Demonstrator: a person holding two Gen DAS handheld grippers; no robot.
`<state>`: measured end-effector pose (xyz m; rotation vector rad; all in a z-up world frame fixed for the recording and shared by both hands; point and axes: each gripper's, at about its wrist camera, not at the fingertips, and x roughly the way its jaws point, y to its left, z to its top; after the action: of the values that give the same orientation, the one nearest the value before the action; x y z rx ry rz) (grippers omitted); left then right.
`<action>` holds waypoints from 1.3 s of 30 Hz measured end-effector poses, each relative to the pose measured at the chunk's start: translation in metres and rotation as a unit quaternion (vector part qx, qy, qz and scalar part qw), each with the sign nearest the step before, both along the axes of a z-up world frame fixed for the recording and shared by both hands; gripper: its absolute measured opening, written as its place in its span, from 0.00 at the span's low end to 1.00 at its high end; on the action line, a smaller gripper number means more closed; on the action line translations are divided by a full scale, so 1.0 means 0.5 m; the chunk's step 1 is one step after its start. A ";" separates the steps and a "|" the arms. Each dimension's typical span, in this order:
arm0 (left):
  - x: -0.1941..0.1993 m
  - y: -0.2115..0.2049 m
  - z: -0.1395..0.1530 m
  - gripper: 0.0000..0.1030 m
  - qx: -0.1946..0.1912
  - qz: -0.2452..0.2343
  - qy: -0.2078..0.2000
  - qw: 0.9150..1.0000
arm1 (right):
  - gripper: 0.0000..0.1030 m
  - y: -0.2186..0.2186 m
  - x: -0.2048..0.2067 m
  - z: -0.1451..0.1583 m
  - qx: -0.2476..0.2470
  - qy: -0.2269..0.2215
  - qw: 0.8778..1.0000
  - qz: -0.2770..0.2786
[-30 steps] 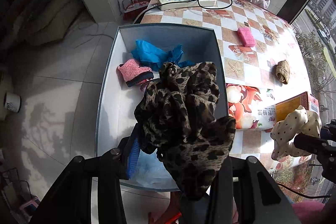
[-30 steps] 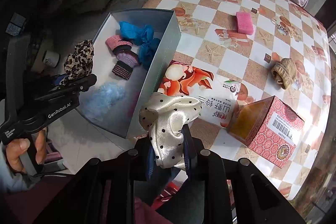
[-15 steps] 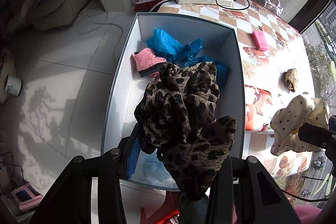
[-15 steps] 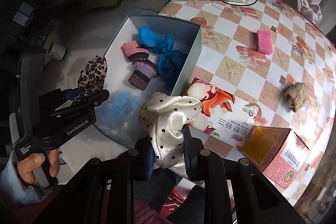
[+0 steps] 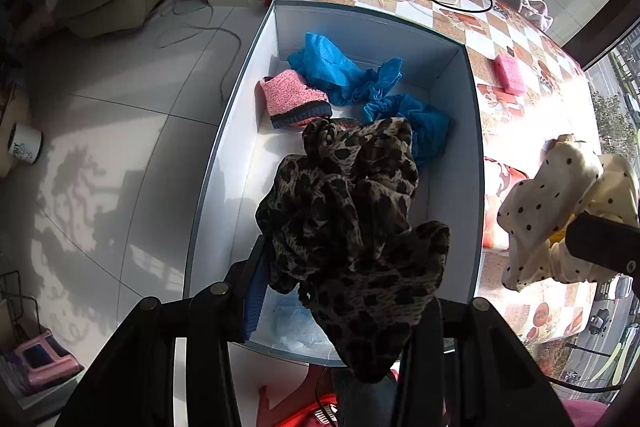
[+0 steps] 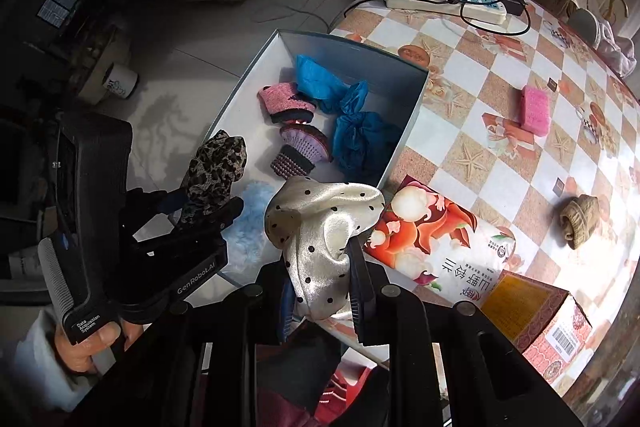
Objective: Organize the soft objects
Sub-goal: 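Lift both scrunchies and carry them over the white box, then lower both scrunchies into the box and open both tools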
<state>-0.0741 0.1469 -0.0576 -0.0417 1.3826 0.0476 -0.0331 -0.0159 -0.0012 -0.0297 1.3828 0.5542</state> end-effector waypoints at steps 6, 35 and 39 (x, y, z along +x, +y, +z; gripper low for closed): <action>0.002 0.006 -0.007 0.46 0.000 0.004 0.007 1.000 | 0.24 0.021 0.008 -0.006 -0.001 0.004 1.000 0.011; 0.081 0.006 -0.033 0.46 0.011 -0.005 0.026 1.000 | 0.24 0.060 0.097 -0.061 -0.015 0.026 1.000 -0.004; 0.079 0.004 -0.040 0.46 0.012 -0.010 0.033 0.999 | 0.24 0.060 0.100 -0.071 -0.018 0.030 0.999 -0.005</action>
<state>-0.0347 0.1490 -0.0777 -0.0054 1.4475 0.0494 0.0171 0.0140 -0.0366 -0.0355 1.4516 0.5253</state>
